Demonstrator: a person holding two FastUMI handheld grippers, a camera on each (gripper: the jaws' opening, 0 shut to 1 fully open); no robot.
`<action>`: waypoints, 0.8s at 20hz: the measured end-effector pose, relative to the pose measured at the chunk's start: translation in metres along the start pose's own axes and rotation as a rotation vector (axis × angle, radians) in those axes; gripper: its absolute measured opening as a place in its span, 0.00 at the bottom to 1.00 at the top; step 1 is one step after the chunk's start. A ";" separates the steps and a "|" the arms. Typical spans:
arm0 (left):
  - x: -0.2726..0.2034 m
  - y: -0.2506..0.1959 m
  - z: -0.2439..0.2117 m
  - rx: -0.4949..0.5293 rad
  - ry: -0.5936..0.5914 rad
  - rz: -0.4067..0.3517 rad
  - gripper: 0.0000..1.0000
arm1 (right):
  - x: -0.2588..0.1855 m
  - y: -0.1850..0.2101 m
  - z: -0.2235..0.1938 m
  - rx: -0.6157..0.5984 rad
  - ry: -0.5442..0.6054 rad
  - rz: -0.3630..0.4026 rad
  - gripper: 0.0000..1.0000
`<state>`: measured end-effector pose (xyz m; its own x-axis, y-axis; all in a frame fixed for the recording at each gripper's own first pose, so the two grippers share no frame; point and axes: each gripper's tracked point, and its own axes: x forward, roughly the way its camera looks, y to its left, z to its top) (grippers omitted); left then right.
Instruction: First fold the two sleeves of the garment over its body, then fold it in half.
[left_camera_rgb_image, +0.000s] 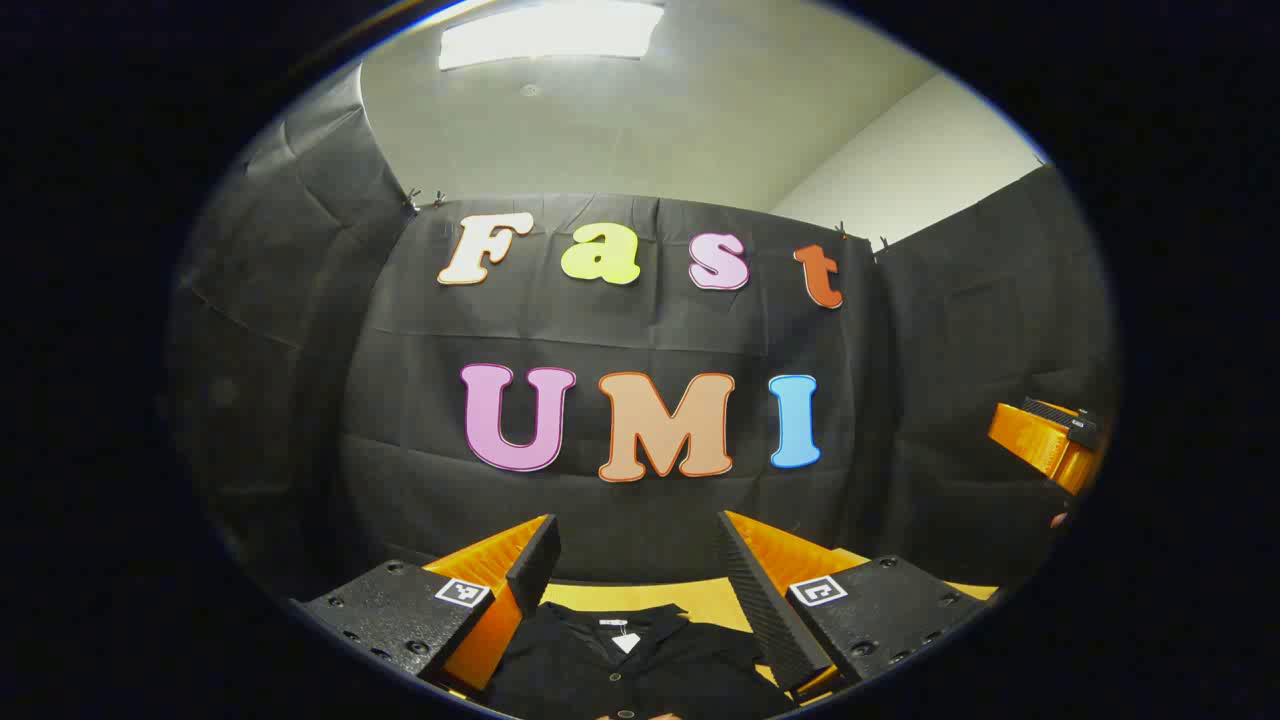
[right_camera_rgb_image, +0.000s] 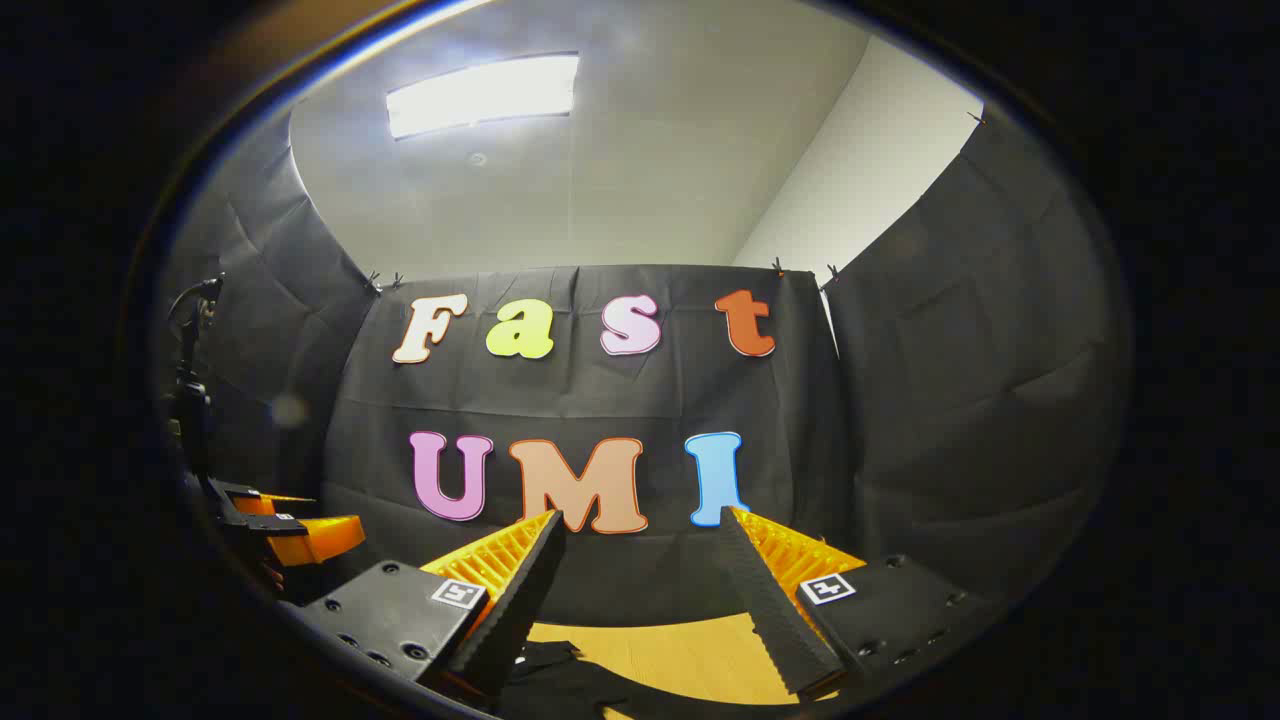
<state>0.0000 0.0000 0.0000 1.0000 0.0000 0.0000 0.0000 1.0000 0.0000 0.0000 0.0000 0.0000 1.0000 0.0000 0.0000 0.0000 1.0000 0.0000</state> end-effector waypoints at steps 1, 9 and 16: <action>0.000 0.000 0.001 -0.004 -0.003 0.002 0.93 | 0.001 0.000 0.002 -0.002 -0.005 0.001 0.97; -0.004 0.013 0.004 -0.033 -0.025 0.030 0.92 | 0.001 0.011 0.000 -0.006 0.009 0.038 0.98; -0.005 0.027 0.010 -0.018 -0.040 0.058 0.92 | 0.002 0.018 -0.002 0.002 0.014 0.043 0.99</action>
<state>-0.0052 0.0266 0.0096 0.9975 0.0581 0.0397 -0.0574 0.9982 -0.0192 0.0018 0.0177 -0.0017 0.9990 0.0431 -0.0140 -0.0430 0.9991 0.0018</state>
